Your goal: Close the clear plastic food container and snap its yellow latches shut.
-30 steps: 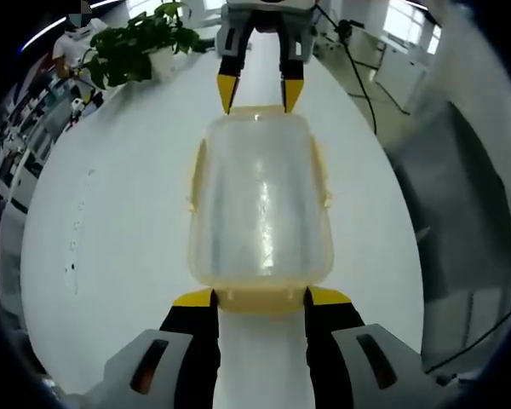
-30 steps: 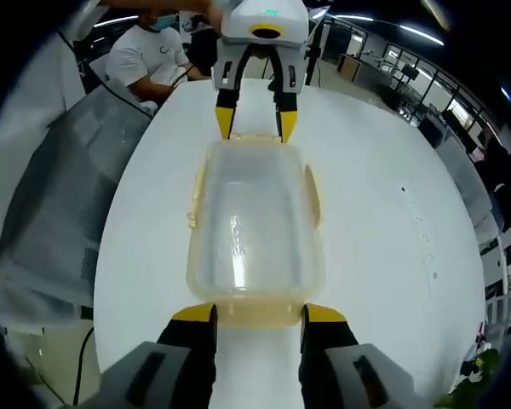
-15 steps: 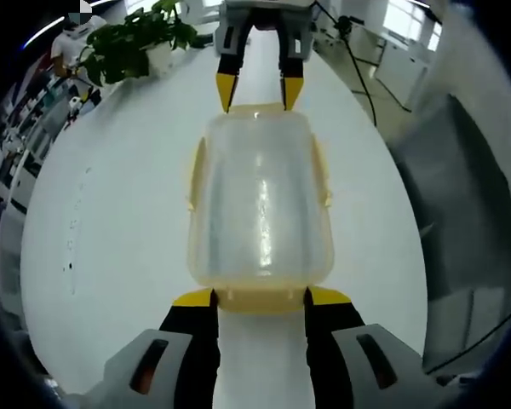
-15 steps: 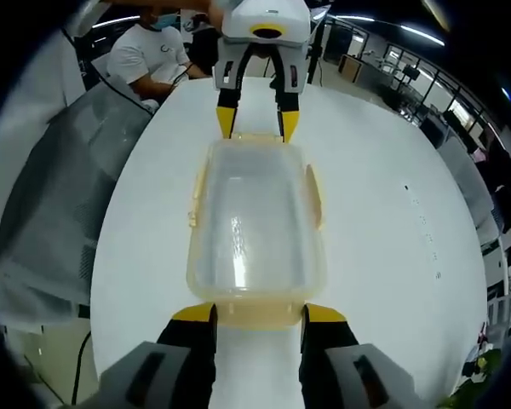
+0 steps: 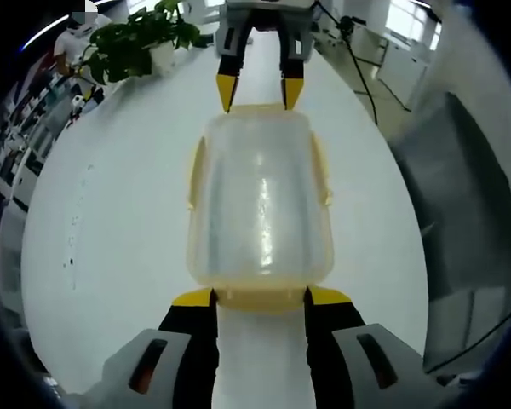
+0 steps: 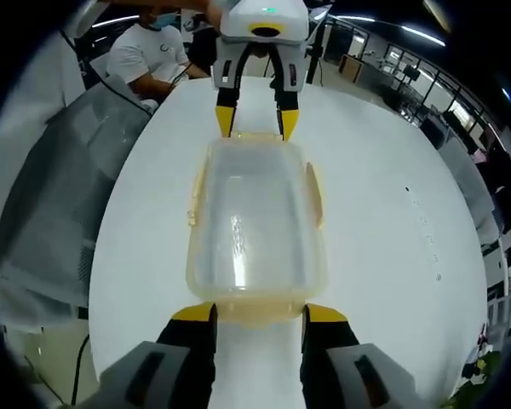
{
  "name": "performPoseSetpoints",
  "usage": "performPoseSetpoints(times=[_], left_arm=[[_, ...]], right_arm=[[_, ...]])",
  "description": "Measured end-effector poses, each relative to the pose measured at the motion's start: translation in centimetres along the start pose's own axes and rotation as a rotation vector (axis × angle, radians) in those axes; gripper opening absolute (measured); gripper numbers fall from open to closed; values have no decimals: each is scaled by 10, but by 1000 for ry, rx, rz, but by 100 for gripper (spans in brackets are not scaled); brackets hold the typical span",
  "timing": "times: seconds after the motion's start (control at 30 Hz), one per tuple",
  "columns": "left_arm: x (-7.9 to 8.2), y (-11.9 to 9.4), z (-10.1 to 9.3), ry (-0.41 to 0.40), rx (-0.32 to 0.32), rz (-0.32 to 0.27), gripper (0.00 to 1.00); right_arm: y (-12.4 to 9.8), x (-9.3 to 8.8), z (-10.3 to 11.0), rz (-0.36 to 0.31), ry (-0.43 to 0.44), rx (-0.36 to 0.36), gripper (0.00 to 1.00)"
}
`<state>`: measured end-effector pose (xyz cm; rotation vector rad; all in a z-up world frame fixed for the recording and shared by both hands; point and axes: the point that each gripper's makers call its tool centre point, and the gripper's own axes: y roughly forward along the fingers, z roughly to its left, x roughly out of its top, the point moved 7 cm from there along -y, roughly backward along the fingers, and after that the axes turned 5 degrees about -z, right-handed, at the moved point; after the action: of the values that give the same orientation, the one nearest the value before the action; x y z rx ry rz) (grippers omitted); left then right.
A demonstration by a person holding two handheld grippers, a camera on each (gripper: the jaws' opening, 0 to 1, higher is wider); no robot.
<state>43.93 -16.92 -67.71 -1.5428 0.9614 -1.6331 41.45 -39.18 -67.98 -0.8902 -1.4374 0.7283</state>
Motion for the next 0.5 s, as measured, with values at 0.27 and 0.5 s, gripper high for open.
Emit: performPoseSetpoints(times=[0.27, 0.5], left_arm=[[-8, -2, -4, -17, 14, 10, 51], [-8, -10, -9, -121, 19, -55, 51]], right_arm=[[-4, -7, 5, 30, -5, 7, 42], [-13, -6, 6, 7, 54, -6, 44]])
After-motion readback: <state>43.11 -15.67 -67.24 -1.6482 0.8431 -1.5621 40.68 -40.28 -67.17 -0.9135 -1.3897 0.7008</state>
